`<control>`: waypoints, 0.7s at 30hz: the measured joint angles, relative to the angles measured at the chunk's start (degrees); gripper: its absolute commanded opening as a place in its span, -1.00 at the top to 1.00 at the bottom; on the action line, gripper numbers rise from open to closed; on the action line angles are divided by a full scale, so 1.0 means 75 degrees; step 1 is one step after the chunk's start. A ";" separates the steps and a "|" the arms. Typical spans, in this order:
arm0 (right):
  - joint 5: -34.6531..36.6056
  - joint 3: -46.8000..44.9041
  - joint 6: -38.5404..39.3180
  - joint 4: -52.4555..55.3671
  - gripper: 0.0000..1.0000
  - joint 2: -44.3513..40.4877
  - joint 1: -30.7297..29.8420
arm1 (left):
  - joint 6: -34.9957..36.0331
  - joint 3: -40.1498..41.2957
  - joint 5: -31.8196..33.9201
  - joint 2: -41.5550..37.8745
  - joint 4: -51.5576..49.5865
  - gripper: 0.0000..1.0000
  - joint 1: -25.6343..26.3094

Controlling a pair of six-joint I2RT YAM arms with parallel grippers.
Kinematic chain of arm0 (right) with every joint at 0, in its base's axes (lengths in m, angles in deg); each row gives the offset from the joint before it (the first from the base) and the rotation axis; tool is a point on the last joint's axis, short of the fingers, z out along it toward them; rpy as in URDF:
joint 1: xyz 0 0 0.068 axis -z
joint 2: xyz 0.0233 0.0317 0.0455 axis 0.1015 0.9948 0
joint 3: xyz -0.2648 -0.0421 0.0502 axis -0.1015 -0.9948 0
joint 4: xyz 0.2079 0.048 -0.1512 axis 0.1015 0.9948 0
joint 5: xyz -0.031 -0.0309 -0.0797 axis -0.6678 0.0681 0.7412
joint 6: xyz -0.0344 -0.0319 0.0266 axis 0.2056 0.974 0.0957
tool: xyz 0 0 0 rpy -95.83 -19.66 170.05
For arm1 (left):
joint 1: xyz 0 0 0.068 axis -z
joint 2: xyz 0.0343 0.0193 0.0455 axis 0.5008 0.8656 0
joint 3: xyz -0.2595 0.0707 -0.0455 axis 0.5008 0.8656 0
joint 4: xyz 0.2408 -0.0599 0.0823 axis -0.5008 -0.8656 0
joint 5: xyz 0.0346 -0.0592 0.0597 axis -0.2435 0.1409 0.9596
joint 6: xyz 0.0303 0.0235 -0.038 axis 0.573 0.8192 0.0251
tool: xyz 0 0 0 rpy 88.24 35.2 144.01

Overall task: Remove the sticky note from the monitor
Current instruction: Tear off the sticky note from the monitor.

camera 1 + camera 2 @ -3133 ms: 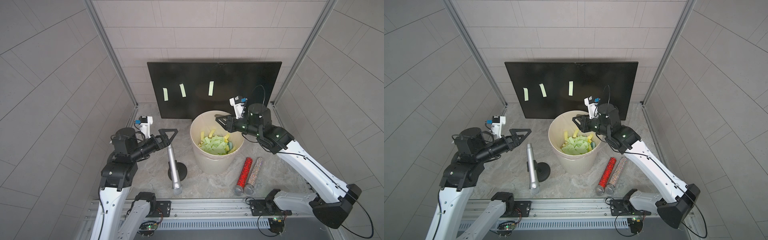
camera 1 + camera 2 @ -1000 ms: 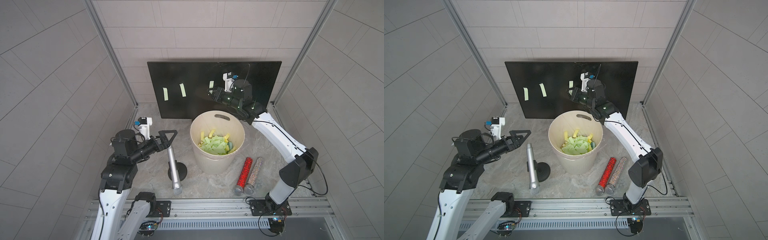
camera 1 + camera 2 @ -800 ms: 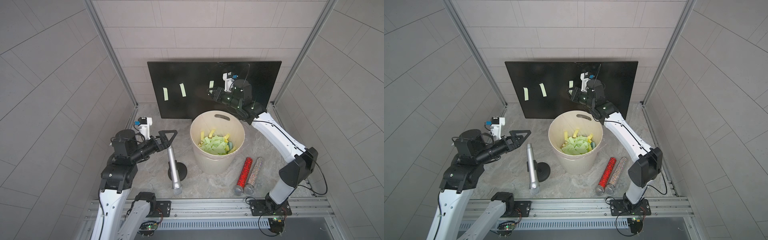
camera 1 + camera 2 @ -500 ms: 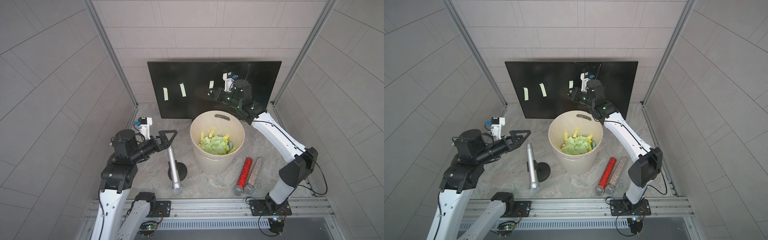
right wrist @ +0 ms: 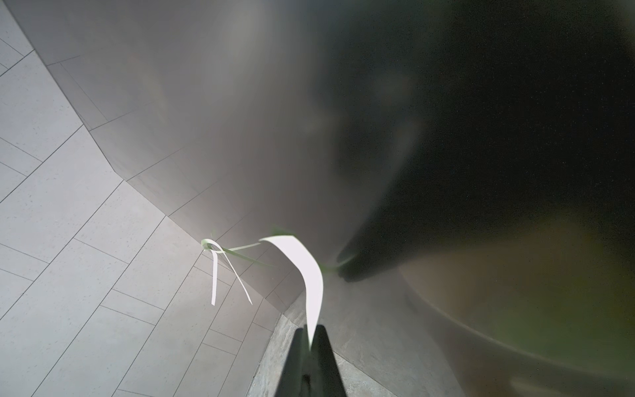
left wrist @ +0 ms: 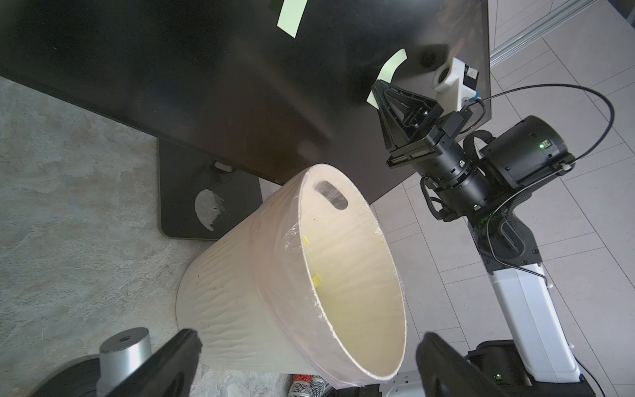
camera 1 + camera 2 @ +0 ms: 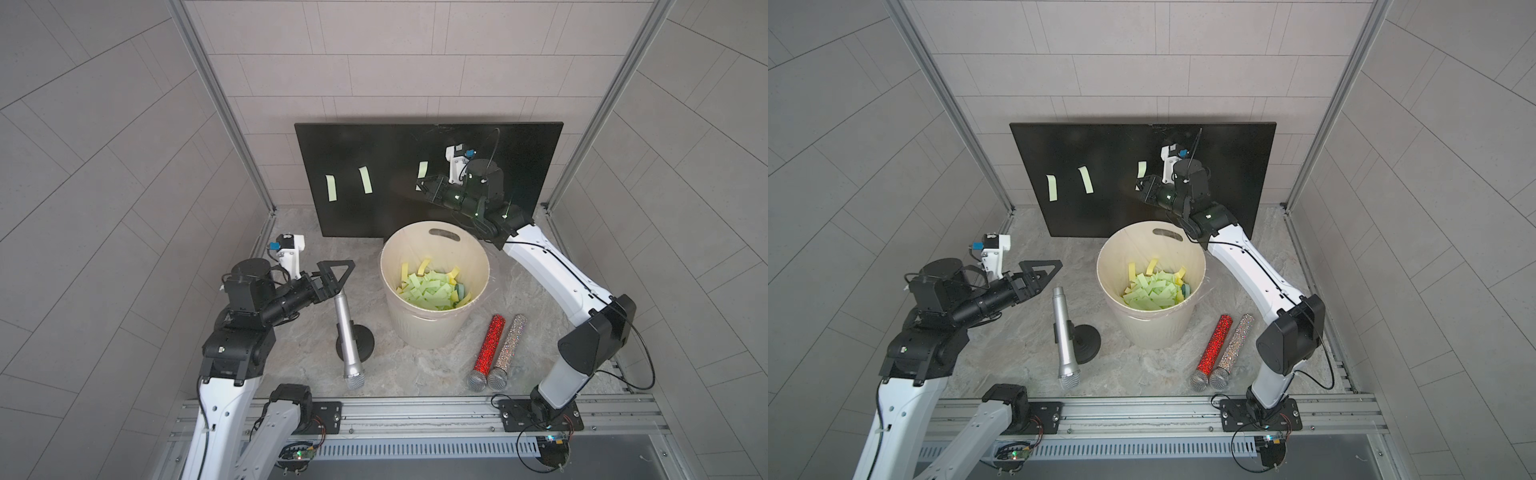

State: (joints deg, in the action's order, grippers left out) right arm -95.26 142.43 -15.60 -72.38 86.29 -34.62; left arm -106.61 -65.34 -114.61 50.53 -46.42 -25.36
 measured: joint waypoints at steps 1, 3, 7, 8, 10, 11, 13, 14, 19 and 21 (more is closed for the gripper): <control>-0.0003 -0.0038 0.0000 -0.0026 1.00 -0.0023 0.0000 | 0.0000 0.0000 0.0000 0.0000 0.0000 -1.00 0.0000; 0.0000 -0.0128 0.0000 -0.0050 1.00 -0.0079 0.0006 | 0.0000 0.0000 0.0000 0.0000 -0.0003 -1.00 0.0000; 0.0017 -0.0338 -0.0006 -0.0067 1.00 -0.0221 0.0052 | 0.0000 0.0000 0.0000 -0.0003 -0.0009 -1.00 0.0000; 0.0029 -0.0402 -0.0006 -0.0058 1.00 -0.0262 0.0064 | 0.0000 0.0000 0.0000 -0.0003 -0.0012 -1.00 0.0000; 0.0029 -0.0516 -0.0006 -0.0044 1.00 -0.0329 0.0090 | 0.0000 0.0000 0.0000 -0.0003 -0.0015 -1.00 0.0000; 0.0035 -0.0586 -0.0006 -0.0047 1.00 -0.0373 0.0096 | 0.0000 0.0000 0.0000 -0.0003 -0.0017 -1.00 0.0000; 0.0035 -0.0717 -0.0012 -0.0038 1.00 -0.0452 0.0108 | 0.0000 0.0000 0.0000 -0.0003 -0.0026 -1.00 0.0000; 0.0035 -0.0775 -0.0012 -0.0032 1.00 -0.0490 0.0117 | 0.0000 0.0000 0.0000 -0.0003 -0.0035 -1.00 0.0000; 0.0026 -0.1113 -0.0009 -0.0015 1.00 -0.0801 0.0143 | 0.0000 0.0000 0.0000 -0.0003 -0.0050 -1.00 0.0000; 0.0017 -0.1276 -0.0006 -0.0006 1.00 -0.0994 0.0143 | 0.0000 0.0000 0.0000 -0.0003 -0.0058 -1.00 0.0000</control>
State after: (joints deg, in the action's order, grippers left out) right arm -95.12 132.86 -15.64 -72.42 78.84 -33.55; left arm -106.61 -65.34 -114.61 50.50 -46.85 -25.36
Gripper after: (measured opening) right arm 0.054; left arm 0.999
